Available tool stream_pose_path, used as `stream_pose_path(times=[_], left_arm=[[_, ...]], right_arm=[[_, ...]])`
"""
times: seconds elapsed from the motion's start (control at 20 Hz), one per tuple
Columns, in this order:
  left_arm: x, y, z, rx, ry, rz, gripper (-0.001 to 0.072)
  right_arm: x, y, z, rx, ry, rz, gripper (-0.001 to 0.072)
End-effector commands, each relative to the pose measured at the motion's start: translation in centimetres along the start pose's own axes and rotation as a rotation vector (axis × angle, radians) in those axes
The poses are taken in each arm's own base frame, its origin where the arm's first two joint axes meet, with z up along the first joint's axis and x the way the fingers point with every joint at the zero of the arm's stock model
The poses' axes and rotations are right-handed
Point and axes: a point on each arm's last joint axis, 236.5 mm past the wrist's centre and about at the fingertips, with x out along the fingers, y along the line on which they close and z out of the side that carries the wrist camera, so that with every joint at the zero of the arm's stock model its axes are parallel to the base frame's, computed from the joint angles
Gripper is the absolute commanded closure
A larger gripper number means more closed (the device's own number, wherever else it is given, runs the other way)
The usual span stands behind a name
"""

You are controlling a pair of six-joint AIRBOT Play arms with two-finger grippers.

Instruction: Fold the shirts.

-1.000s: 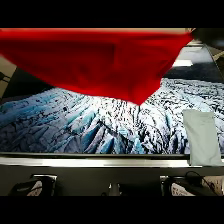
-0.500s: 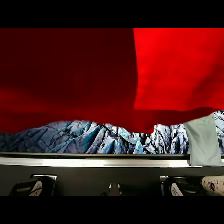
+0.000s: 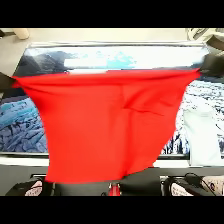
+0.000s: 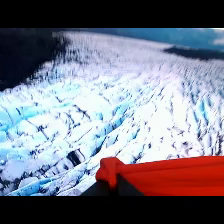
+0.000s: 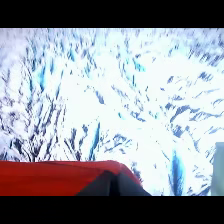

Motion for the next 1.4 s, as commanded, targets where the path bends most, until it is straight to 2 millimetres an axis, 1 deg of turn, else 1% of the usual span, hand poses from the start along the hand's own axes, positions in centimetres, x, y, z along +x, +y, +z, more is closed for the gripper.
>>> stream_pose_path(times=[0.0,0.05,0.1,0.15,0.25,0.3,0.4,0.45,0.5,0.55,0.6,0.65,0.7,0.75,0.8,0.85,0.9,0.95,1.0,1.1,1.15,1.2,1.25,1.3,1.35], left_arm=[[11.4,4.1,-5.0,-0.067,0.194,0.029,0.0682],[13.7,4.9,-4.9,-0.084,0.2,0.034,0.0682],[16.1,5.5,-4.5,-0.107,0.196,0.031,0.0681],[18.0,5.9,-4.1,-0.128,0.193,0.024,0.0682],[21.4,6.2,-3.0,-0.171,0.185,0.0,0.0682],[22.8,6.4,-2.3,-0.185,0.177,-0.008,0.0682],[24.7,7.0,-0.6,-0.19,0.145,-0.009,0.0681],[25.4,7.3,0.4,-0.19,0.124,-0.007,0.0681],[26.0,7.4,0.9,-0.188,0.118,-0.007,0.0681],[26.7,7.4,0.8,-0.188,0.126,-0.01,0.068],[27.3,7.4,0.2,-0.19,0.145,-0.011,0.068],[28.0,7.2,-1.1,-0.191,0.187,-0.017,0.068],[28.1,6.9,-2.3,-0.191,0.233,-0.025,0.068],[27.9,6.7,-3.3,-0.173,0.279,-0.035,0.068],[26.9,6.6,-4.0,-0.119,0.329,-0.05,0.068],[25.8,7.0,-4.9,-0.088,0.381,-0.042,0.0681],[24.7,7.6,-6.2,-0.069,0.446,-0.02,0.0681],[23.8,8.0,-7.9,-0.07,0.527,-0.006,0.0681],[23.5,7.9,-9.7,-0.08,0.596,-0.015,0.0681],[23.9,7.0,-13.5,-0.099,0.706,-0.035,0.0681],[24.3,6.6,-15.3,-0.1,0.751,-0.04,0.068],[24.3,6.4,-16.4,-0.114,0.782,-0.04,0.068],[24.2,6.2,-16.7,-0.124,0.793,-0.043,0.0624],[23.8,6.1,-16.6,-0.124,0.798,-0.05,0.0429],[23.0,6.3,-16.1,-0.126,0.804,-0.053,0.0234]], right_arm=[[14.6,-1.7,-3.9,0.07,0.287,0.022,0.0698],[17.9,-1.3,-2.9,0.061,0.254,0.026,0.0698],[20.6,-0.9,-1.6,0.06,0.203,0.028,0.0698],[23.0,-0.4,-0.2,0.073,0.137,0.028,0.0698],[25.9,0.5,3.1,0.068,-0.012,0.036,0.0697],[26.5,0.9,4.8,0.074,-0.085,0.046,0.0697],[26.9,1.2,8.0,0.136,-0.226,0.072,0.0697],[26.8,1.0,9.1,0.174,-0.276,0.076,0.0697],[26.9,0.8,9.5,0.205,-0.295,0.078,0.0697],[27.3,0.9,9.0,0.215,-0.274,0.08,0.0697],[27.9,1.0,7.6,0.218,-0.212,0.084,0.0697],[28.5,1.3,5.8,0.221,-0.135,0.09,0.0697],[28.9,1.6,3.6,0.218,-0.04,0.092,0.0697],[28.7,1.9,1.4,0.209,0.055,0.093,0.0697],[27.8,1.5,-0.4,0.189,0.135,0.077,0.0697],[26.6,1.1,-2.5,0.165,0.226,0.051,0.0697],[25.1,0.5,-4.8,0.156,0.329,0.021,0.0698],[24.3,0.6,-7.0,0.161,0.428,0.015,0.0698],[24.0,1.0,-9.2,0.157,0.513,0.018,0.0698],[25.4,2.0,-13.4,0.165,0.616,0.008,0.0697],[26.5,2.4,-15.1,0.177,0.636,-0.001,0.0697],[27.2,2.5,-16.1,0.197,0.643,-0.012,0.0697],[27.4,2.4,-16.3,0.235,0.642,-0.024,0.0695],[27.2,2.2,-15.8,0.255,0.627,-0.028,0.0585],[26.5,1.9,-14.7,0.26,0.603,-0.024,0.0304]])
